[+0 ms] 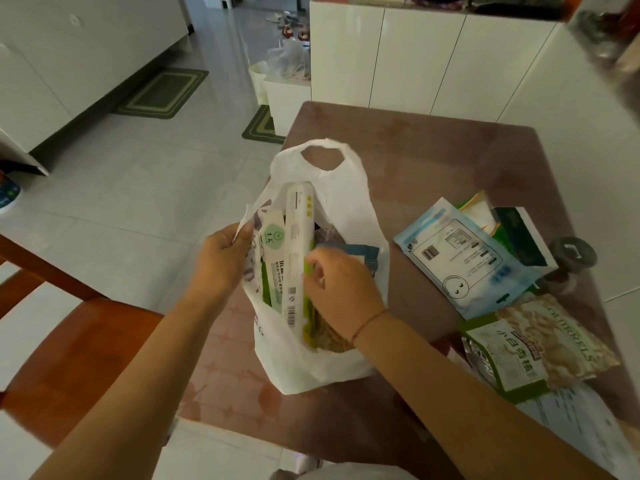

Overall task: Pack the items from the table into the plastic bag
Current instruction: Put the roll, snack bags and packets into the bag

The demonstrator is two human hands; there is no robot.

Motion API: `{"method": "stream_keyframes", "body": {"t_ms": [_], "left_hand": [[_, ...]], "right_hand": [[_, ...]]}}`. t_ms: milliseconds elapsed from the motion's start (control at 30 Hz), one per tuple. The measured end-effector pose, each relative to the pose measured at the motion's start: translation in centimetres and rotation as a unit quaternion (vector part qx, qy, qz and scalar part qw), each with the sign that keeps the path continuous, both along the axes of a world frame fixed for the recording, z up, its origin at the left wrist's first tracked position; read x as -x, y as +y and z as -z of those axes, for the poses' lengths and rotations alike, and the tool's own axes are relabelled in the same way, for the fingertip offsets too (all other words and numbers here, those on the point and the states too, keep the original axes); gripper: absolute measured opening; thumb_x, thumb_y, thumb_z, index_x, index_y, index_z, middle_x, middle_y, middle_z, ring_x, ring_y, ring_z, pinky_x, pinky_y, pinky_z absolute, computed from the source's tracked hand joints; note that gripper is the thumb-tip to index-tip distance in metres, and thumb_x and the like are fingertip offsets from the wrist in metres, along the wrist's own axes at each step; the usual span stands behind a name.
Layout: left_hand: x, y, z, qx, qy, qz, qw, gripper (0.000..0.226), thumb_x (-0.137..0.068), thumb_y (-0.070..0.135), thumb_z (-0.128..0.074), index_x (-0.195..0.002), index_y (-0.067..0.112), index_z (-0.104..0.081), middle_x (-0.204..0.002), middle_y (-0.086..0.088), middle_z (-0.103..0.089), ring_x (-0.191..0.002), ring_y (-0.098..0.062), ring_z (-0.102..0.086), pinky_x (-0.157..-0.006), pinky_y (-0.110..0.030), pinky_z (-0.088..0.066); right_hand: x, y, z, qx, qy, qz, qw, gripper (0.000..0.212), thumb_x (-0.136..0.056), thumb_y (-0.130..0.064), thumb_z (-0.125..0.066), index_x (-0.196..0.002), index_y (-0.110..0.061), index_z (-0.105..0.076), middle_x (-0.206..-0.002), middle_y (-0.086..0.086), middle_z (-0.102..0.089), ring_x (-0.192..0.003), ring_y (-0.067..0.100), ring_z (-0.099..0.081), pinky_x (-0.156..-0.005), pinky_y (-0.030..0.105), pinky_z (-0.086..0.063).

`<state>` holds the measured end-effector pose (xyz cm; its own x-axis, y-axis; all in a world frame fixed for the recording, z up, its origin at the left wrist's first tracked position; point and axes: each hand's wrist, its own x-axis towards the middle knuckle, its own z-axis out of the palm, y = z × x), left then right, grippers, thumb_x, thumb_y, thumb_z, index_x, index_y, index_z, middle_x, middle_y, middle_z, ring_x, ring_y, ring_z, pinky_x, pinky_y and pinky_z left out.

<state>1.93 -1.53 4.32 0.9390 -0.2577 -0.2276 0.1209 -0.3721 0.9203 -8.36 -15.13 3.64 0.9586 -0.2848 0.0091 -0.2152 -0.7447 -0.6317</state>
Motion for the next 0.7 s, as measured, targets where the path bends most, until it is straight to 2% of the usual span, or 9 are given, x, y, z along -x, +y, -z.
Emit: {"method": "stream_keyframes", "body": {"t_ms": [67,133,200,267,400,500,600,700], "left_hand": [[0.1,-0.2,-0.1,0.0,-0.001,0.005,1.0,0.035,-0.098,0.04,-0.044,-0.093,0.017,-0.07,-0.083,-0.016,-0.073,-0.072,-0.03,-0.07,-0.07,-0.044,-0.058],[0.2,-0.5,-0.2,0.003,-0.001,0.003,1.0,0.035,-0.098,0.039,-0.044,-0.091,0.017,-0.07,-0.078,-0.007,-0.075,-0.07,-0.026,-0.071,-0.063,-0.036,-0.058],[0.4,-0.9,-0.4,0.011,0.0,0.0,1.0,0.035,-0.097,0.039,-0.045,-0.089,0.017,-0.07,-0.075,-0.006,-0.075,-0.068,-0.026,-0.07,-0.06,-0.031,-0.055],[0.6,-1.3,-0.5,0.02,0.002,0.002,1.0,0.035,-0.097,0.039,-0.045,-0.091,0.015,-0.07,-0.078,-0.008,-0.075,-0.07,-0.028,-0.07,-0.06,-0.03,-0.056],[0.3,-1.6,0.1,0.021,-0.006,-0.005,1.0,0.033,-0.1,0.033,-0.042,-0.102,0.013,-0.069,-0.084,-0.012,-0.074,-0.074,-0.029,-0.072,-0.064,-0.038,-0.058],[-0.2,-1.7,1.1,0.008,-0.011,-0.026,1.0,0.032,-0.101,0.028,-0.039,-0.105,0.012,-0.067,-0.081,-0.008,-0.072,-0.067,-0.022,-0.07,-0.06,-0.03,-0.052],[-0.1,-1.8,1.7,0.011,-0.002,-0.035,0.999,0.032,-0.101,0.029,-0.04,-0.108,0.011,-0.065,-0.086,-0.011,-0.072,-0.073,-0.025,-0.069,-0.063,-0.029,-0.053],[0.4,-2.0,1.8,0.013,-0.018,-0.024,0.999,0.03,-0.1,0.03,-0.041,-0.103,0.016,-0.067,-0.083,-0.004,-0.073,-0.069,-0.017,-0.072,-0.054,-0.021,-0.053]], "right_hand": [[-0.5,1.4,1.5,-0.012,0.108,-0.033,0.994,0.042,-0.092,-0.032,-0.052,-0.13,-0.016,-0.042,-0.13,0.007,-0.05,-0.109,0.021,-0.055,-0.087,0.03,-0.051],[-1.6,2.3,3.3,0.025,0.159,-0.034,0.986,0.069,-0.09,-0.039,-0.054,-0.145,-0.022,-0.016,-0.141,0.012,-0.032,-0.116,0.028,-0.05,-0.09,0.038,-0.051],[-2.7,2.6,4.5,0.067,0.171,0.007,0.983,0.087,-0.087,-0.046,-0.056,-0.148,-0.024,0.003,-0.14,0.018,-0.025,-0.111,0.03,-0.051,-0.083,0.038,-0.051],[-3.4,2.9,5.2,0.108,0.187,0.035,0.976,0.095,-0.084,-0.049,-0.058,-0.148,-0.018,0.006,-0.14,0.022,-0.021,-0.103,0.027,-0.053,-0.078,0.035,-0.051],[-3.1,3.3,5.6,0.159,0.201,0.011,0.967,0.092,-0.089,-0.035,-0.057,-0.148,-0.013,0.01,-0.144,0.028,-0.013,-0.104,0.029,-0.057,-0.082,0.034,-0.052],[-1.9,3.4,5.8,0.179,0.193,-0.045,0.964,0.078,-0.094,-0.016,-0.045,-0.148,-0.011,0.012,-0.146,0.029,-0.012,-0.108,0.031,-0.056,-0.084,0.035,-0.052],[-0.4,3.5,6.7,0.187,0.195,-0.089,0.959,0.072,-0.096,-0.012,-0.04,-0.148,-0.012,0.009,-0.146,0.027,-0.015,-0.1,0.032,-0.061,-0.081,0.038,-0.053],[-0.1,3.5,8.3,0.193,0.238,-0.108,0.946,0.068,-0.097,-0.011,-0.037,-0.148,-0.015,0.006,-0.145,0.029,-0.019,-0.109,0.037,-0.056,-0.082,0.043,-0.051]]}}
